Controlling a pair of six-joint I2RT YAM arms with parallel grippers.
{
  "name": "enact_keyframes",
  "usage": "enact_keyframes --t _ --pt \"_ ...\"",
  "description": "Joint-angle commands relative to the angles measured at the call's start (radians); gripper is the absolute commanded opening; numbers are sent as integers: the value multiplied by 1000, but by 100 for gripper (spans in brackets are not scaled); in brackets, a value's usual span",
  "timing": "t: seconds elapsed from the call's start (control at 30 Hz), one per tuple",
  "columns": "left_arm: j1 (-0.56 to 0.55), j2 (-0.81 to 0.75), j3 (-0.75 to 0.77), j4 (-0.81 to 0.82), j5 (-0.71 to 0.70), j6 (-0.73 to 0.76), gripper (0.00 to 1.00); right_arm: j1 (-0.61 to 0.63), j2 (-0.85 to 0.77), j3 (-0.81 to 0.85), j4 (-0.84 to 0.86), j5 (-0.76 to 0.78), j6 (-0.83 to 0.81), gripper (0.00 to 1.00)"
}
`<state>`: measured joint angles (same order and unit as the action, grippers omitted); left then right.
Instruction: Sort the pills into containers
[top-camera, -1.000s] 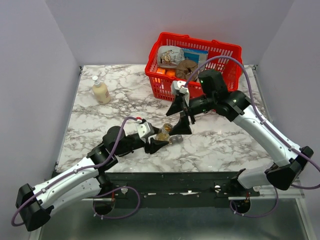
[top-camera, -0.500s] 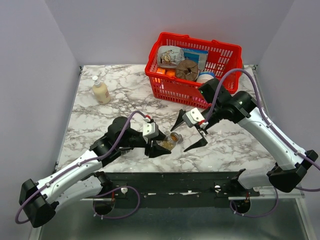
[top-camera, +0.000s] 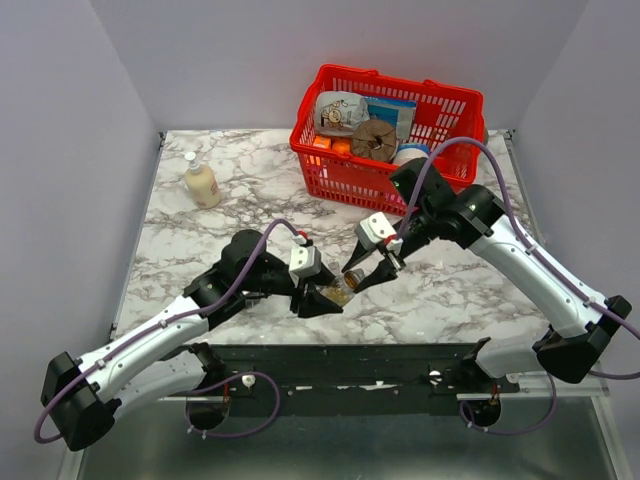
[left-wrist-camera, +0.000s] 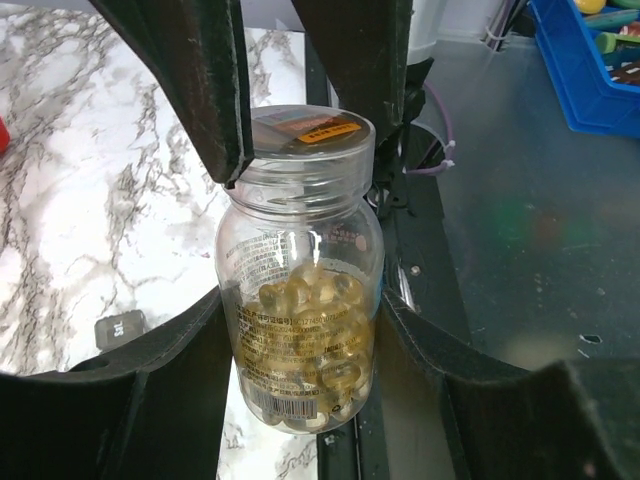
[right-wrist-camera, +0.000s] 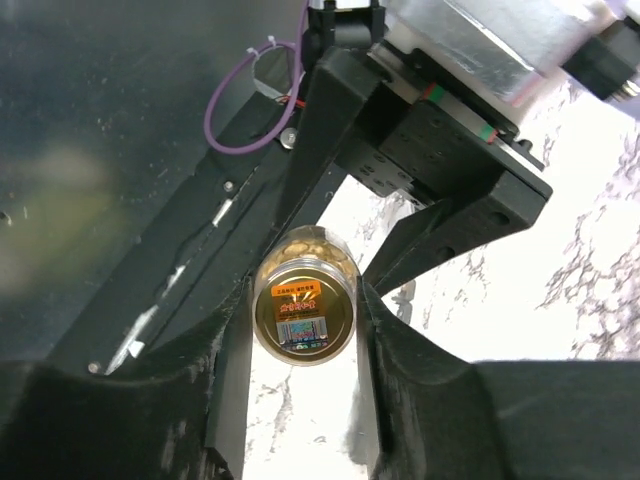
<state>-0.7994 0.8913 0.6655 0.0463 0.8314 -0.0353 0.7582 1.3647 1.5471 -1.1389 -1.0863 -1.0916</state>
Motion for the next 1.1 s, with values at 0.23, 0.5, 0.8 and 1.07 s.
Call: enact_keyframes --t 0.23,0.5,0.8,1.07 --pt "9 -135 -55 292 -536 -49 0 15 19 -110 316 232 664 31" --pt "9 -77 -96 520 -796 -14 0 -39 74 -196 517 408 1090 29" --pt "16 -81 -101 360 -577 -20 0 -106 59 -36 473 214 954 88" --pt "51 -129 -87 181 -266 -66 0 -151 -34 88 226 51 402 100"
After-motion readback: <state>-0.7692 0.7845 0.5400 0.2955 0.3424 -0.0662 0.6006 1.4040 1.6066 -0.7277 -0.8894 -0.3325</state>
